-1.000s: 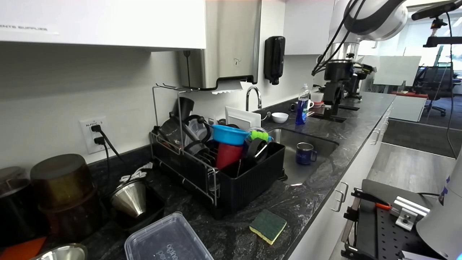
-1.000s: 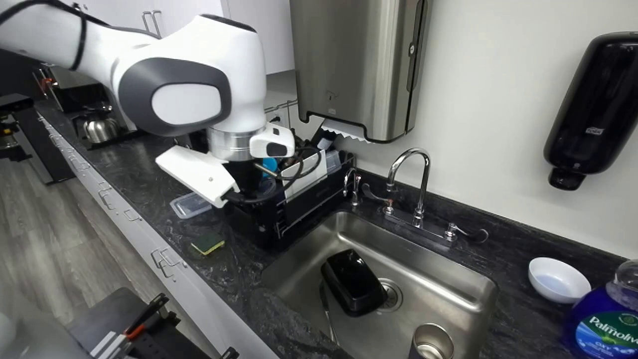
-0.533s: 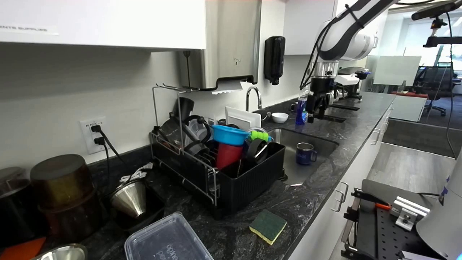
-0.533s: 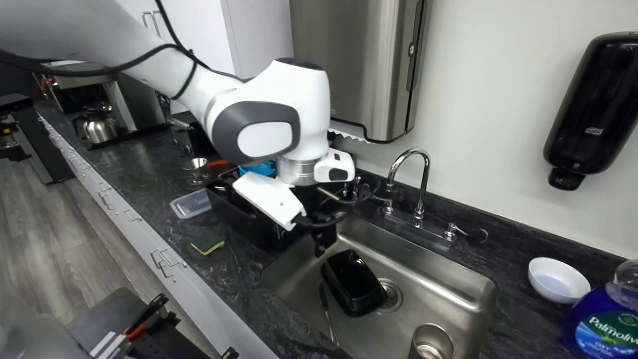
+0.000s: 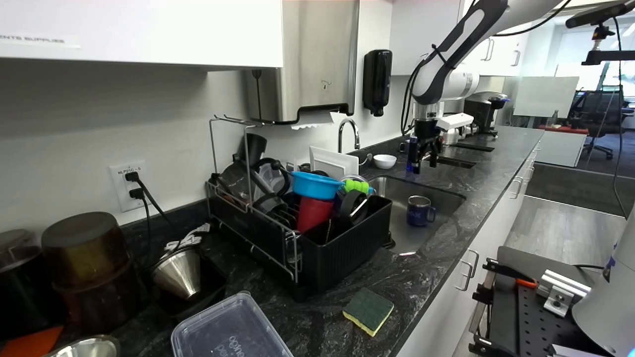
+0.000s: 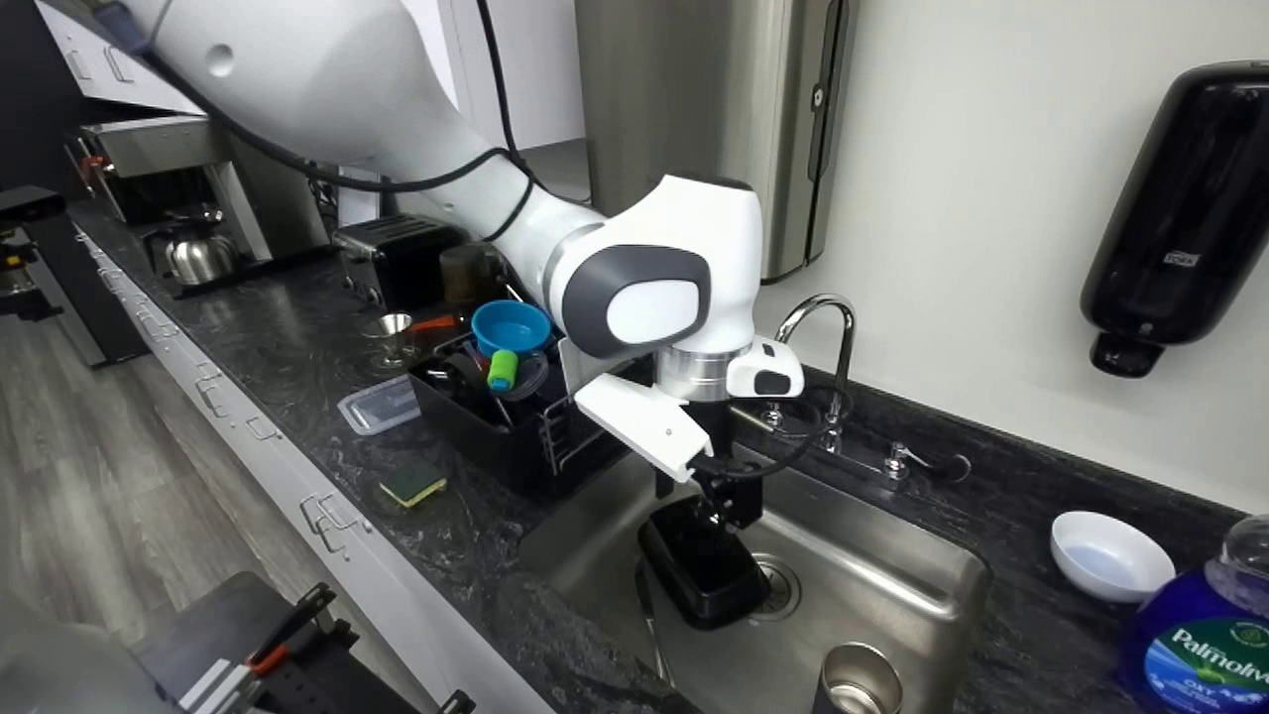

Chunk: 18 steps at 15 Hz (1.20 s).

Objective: Pick up the blue cup from the sink and place it on the dish rack

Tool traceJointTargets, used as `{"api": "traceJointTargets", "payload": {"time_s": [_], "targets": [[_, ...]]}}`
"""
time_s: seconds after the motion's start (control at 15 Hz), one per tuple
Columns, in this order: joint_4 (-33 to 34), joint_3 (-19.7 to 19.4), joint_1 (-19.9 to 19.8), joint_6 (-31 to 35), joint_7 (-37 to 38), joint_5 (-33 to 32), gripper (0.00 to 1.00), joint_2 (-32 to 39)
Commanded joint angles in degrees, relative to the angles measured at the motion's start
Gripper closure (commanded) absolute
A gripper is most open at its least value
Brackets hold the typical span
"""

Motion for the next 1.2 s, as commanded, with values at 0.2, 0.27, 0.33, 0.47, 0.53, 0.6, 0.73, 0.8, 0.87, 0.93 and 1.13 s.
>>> {"api": "traceJointTargets", "payload": {"time_s": [0.2,0.27,0.33,0.47,0.53,0.6,0.73,0.8,0.87,0.93,1.13], "targets": [[1.93,2.16,-2.21,-0.20,1.43,-0.52,0.00,2.02],[1.88,2.17,-2.20,-0.22,1.43,-0.51,0.00,1.82],[1.88,2.17,-2.21,-0.22,1.42,-0.51,0.00,1.79],[1.87,2.16,-2.27,-0.22,1.42,-0.51,0.00,1.80],[1.87,2.17,-2.27,-0.22,1.42,-0.51,0.00,1.81],[1.87,2.18,-2.28,-0.22,1.42,-0.51,0.00,1.80],[1.87,2.19,-2.28,-0.22,1.42,-0.51,0.00,1.81],[1.87,2.19,-2.28,-0.22,1.42,-0.51,0.00,1.81],[1.87,2.19,-2.29,-0.22,1.42,-0.51,0.00,1.80],[1.87,2.19,-2.29,-0.22,1.42,-0.51,0.00,1.81],[1.87,2.19,-2.29,-0.22,1.42,-0.51,0.00,1.81]]}}
